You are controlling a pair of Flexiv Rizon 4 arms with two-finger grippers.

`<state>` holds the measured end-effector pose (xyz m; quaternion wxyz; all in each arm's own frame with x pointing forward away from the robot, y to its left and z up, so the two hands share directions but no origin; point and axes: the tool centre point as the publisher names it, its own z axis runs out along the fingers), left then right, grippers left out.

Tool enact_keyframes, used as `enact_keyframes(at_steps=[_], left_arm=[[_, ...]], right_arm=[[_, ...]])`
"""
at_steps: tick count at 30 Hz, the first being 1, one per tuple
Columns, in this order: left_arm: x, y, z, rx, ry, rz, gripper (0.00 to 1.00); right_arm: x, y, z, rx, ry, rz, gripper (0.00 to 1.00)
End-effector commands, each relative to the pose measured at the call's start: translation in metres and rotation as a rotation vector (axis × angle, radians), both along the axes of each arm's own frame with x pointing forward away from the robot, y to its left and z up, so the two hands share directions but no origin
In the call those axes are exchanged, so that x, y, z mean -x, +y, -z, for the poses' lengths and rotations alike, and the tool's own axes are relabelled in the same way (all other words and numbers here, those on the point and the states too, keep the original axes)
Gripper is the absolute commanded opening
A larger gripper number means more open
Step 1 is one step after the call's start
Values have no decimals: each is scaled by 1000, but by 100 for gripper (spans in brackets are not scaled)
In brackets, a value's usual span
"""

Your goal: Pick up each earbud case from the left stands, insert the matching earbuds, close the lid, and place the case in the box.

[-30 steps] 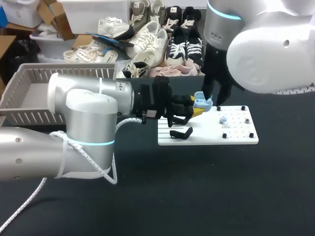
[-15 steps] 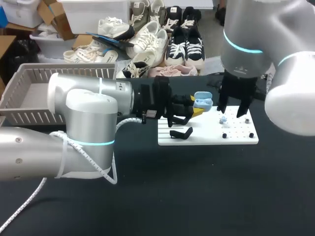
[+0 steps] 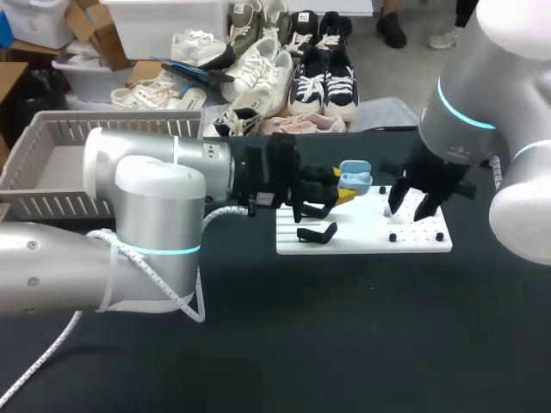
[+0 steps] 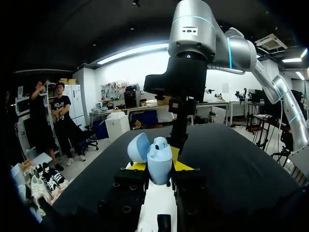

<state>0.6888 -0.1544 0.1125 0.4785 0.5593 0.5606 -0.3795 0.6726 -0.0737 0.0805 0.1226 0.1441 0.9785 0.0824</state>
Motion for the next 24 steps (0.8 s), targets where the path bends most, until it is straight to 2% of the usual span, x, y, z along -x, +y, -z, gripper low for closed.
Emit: enact_keyframes(at_steps=[1, 13, 24], left_arm=[[1, 0, 0, 2, -1, -2, 0], [1, 0, 0, 2, -1, -2, 0], [1, 0, 0, 2, -1, -2, 0]], right_arm=[[-23, 5, 17, -2, 34, -8, 34], [-48, -2, 31, -50, 70, 62, 33], [-53, 5, 39, -67, 74, 84, 33]])
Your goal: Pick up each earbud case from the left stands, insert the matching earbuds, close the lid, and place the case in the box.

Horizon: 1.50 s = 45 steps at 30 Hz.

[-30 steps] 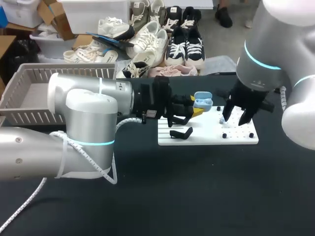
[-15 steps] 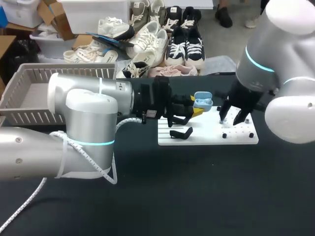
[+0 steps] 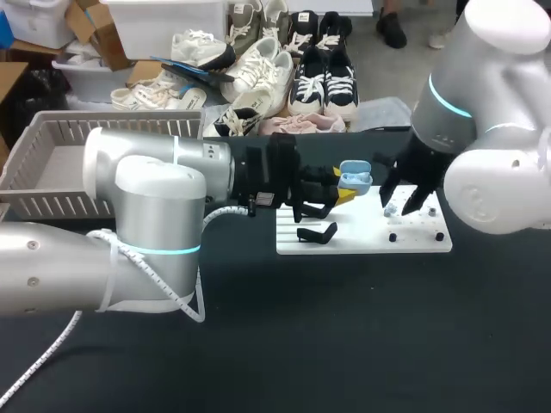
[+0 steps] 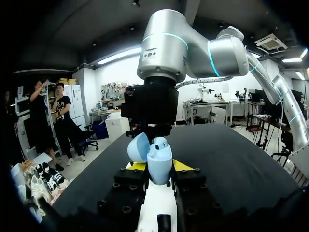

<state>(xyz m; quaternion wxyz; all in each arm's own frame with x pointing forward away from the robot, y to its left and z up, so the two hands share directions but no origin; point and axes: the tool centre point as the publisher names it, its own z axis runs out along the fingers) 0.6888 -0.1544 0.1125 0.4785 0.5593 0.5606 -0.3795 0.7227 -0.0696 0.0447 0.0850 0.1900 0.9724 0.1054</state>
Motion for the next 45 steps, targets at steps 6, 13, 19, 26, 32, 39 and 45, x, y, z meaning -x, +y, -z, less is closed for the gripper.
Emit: enact_keyframes(at_steps=[6, 13, 19, 26, 32, 39, 45], left_arm=[[1, 0, 0, 2, -1, -2, 0], [1, 0, 0, 2, -1, -2, 0], [1, 0, 0, 2, -1, -2, 0], [1, 0, 0, 2, -1, -2, 0], [1, 0, 0, 2, -1, -2, 0], [1, 0, 0, 2, -1, -2, 0], [1, 0, 0, 2, -1, -2, 0]], right_arm=[[-4, 0, 4, 2, -2, 20, 33], [-3, -1, 7, -3, 1, 35, 33], [0, -1, 11, -3, 5, 41, 33], [-1, 1, 13, -2, 8, 40, 33], [-3, 2, 17, -4, 14, 42, 33], [-5, 2, 18, -5, 17, 43, 31], [-7, 1, 18, -6, 18, 47, 30]])
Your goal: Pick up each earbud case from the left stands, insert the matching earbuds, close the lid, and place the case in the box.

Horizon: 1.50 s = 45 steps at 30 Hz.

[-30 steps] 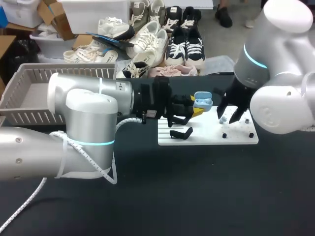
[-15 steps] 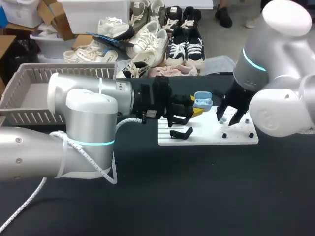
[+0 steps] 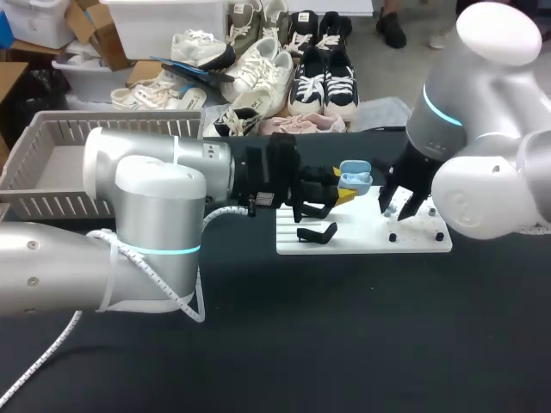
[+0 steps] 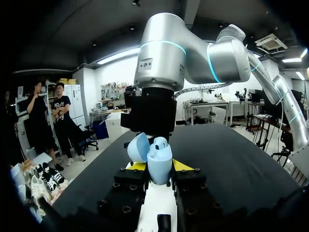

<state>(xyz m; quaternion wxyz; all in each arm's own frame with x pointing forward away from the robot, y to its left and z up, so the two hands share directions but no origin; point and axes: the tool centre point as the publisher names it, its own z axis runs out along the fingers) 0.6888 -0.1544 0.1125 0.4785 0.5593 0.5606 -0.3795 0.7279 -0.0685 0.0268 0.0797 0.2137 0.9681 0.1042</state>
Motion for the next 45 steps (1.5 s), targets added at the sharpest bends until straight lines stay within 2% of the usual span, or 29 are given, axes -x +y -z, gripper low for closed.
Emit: enact_keyframes(at_steps=[1, 11, 18, 22, 31, 39, 45], left_arm=[[1, 0, 0, 2, -1, -2, 0], [1, 0, 0, 2, -1, -2, 0], [1, 0, 0, 2, -1, -2, 0], [1, 0, 0, 2, -1, -2, 0], [1, 0, 0, 2, -1, -2, 0], [1, 0, 0, 2, -1, -2, 0], [1, 0, 0, 2, -1, -2, 0]], right_arm=[[-2, -1, 1, -1, 3, 1, 30], [-6, 2, 3, 0, 9, -2, 26], [-8, 0, 4, 0, 12, 5, 13], [-9, 0, 6, 1, 15, 8, 0], [-3, -3, -2, -9, 4, 18, 0], [5, -7, -19, -24, -35, 31, 0], [14, -19, -35, -63, -77, 55, 0]])
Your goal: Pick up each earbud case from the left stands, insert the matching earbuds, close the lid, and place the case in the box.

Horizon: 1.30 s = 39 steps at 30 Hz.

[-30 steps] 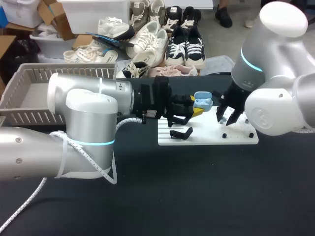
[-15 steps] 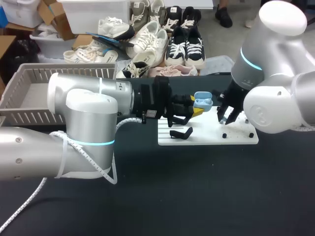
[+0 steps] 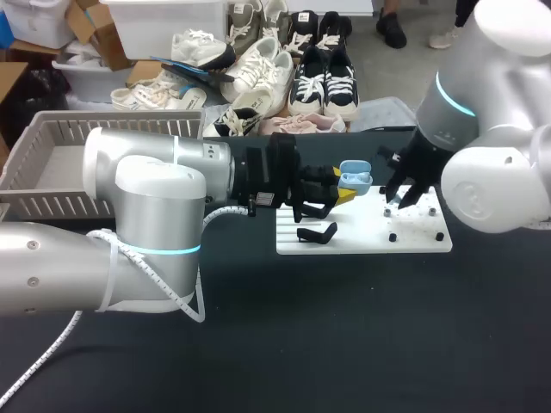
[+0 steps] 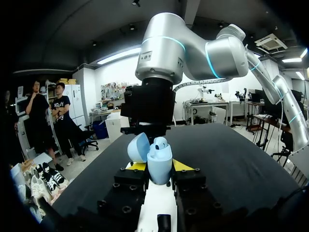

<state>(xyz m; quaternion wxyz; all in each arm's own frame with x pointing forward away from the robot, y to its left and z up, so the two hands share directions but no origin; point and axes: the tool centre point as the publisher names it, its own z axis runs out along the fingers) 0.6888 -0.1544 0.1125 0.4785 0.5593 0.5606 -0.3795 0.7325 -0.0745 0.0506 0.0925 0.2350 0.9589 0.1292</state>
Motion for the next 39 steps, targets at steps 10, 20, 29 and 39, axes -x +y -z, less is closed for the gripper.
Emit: enact_keyframes(at_steps=[10, 20, 29, 39], left_arm=[[1, 0, 0, 2, -1, -2, 0], [1, 0, 0, 2, -1, -2, 0], [1, 0, 0, 2, -1, -2, 0], [1, 0, 0, 2, -1, -2, 0]], right_arm=[[48, -39, -44, -22, -112, 10, 0], [86, -51, -74, 67, -150, -122, 0], [111, -36, -100, 155, -152, -356, 0], [122, -10, -125, 215, -138, -547, 0]])
